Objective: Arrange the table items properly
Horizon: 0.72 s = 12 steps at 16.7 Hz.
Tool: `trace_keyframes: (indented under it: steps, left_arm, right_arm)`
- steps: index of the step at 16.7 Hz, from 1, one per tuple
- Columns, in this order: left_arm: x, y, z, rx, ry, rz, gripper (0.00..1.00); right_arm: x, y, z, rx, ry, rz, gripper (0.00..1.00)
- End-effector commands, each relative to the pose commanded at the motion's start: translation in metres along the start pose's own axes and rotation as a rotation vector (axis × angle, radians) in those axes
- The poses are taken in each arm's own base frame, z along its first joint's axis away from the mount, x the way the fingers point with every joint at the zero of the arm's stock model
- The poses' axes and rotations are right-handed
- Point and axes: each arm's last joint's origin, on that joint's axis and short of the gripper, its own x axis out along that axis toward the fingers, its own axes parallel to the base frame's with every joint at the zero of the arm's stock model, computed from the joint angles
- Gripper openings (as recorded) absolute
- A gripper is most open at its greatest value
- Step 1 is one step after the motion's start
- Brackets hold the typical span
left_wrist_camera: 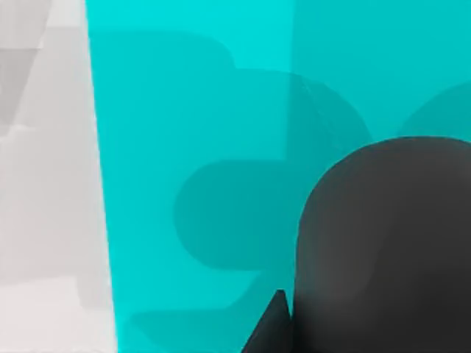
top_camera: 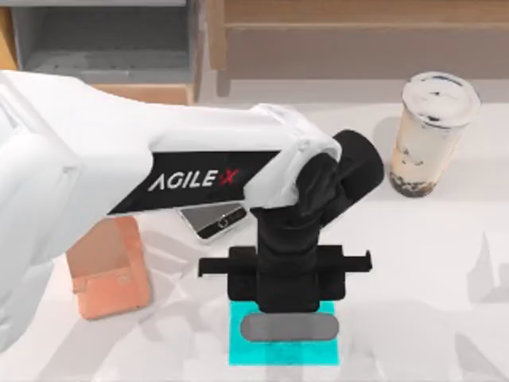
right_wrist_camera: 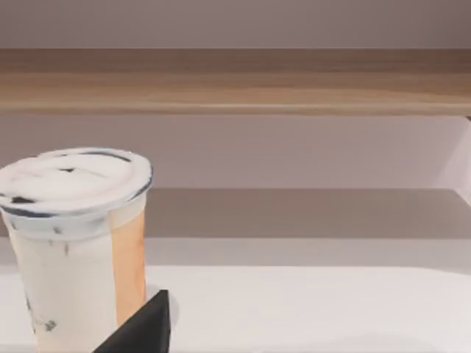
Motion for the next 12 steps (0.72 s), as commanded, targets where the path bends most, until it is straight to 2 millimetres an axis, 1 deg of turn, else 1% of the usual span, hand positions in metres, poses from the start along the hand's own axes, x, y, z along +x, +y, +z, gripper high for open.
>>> trace_keyframes:
  steps: [12]
  left_arm:
    - [0.0000,0.0000,0.0000,0.000,0.000,0.000,0.98]
  right_arm:
    - [0.0000,0.0000,0.0000,0.000,0.000,0.000,1.00]
